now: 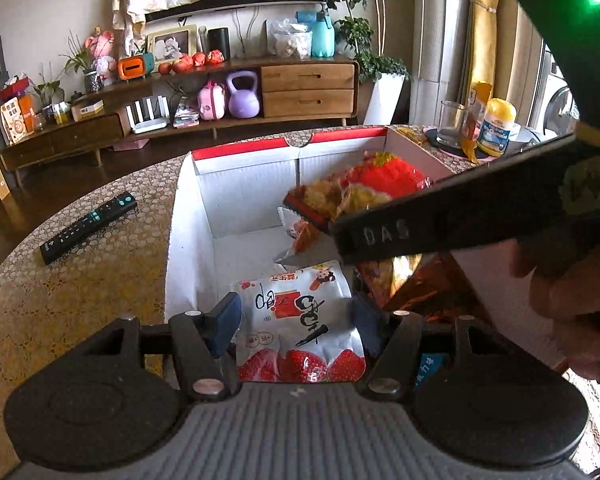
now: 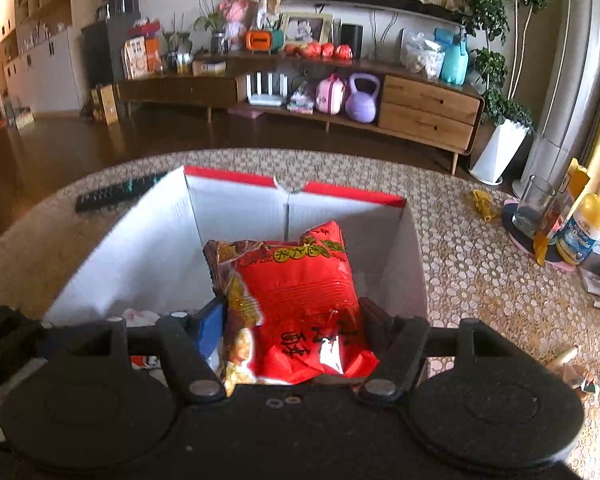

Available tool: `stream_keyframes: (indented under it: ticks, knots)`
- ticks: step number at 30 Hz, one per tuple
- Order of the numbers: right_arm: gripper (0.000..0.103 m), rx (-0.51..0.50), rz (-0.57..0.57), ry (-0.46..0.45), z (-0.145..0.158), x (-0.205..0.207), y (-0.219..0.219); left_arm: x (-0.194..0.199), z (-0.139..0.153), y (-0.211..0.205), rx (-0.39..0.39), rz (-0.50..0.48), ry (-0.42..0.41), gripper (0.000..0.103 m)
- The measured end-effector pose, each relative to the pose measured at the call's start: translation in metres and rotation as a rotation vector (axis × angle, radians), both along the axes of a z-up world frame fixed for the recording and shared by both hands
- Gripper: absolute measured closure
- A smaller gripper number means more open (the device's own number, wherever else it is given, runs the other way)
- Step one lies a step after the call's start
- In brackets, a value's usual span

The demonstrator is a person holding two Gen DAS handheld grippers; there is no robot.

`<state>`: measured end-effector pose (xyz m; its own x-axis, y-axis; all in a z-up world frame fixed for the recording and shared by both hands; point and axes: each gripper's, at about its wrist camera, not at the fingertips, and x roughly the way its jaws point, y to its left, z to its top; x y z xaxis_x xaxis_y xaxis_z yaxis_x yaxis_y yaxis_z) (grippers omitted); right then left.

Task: Organize snacks
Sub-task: 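Open the left tool dropping the white pouch while the right tool releases the red chip bag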

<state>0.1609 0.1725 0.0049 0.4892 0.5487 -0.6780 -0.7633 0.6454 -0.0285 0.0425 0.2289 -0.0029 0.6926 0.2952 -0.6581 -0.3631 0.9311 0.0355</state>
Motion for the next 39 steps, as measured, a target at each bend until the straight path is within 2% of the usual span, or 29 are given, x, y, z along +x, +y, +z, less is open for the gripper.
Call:
stream_keyframes:
  ticks: [15,19,22,24,27,31,39]
  knots:
    - [0.035,-0.017,0.004,0.008,-0.001,0.006,0.004,0.001,-0.001,0.003,-0.005,-0.015,0.003,0.042]
    - [0.034,-0.043,0.030,0.017,-0.005,0.007,0.011,0.003,0.000,0.002,0.001,-0.038,0.020,0.039]
    - [0.032,-0.091,0.057,0.032,-0.009,0.008,0.018,0.003,-0.001,0.001,0.003,-0.034,0.020,0.037]
    - [0.024,-0.102,0.051,0.023,-0.009,0.008,0.020,0.003,-0.001,0.001,-0.001,-0.037,0.021,0.030]
    - [0.021,-0.087,0.054,0.013,-0.006,0.004,0.016,0.002,0.001,0.000,0.012,-0.034,0.012,0.019]
    - [0.021,-0.066,0.041,0.003,0.000,0.001,0.007,0.000,0.001,-0.003,0.020,-0.029,0.016,0.018]
    - [0.021,0.051,-0.007,0.002,0.024,-0.003,-0.032,-0.007,0.010,-0.012,0.015,-0.022,-0.015,0.018]
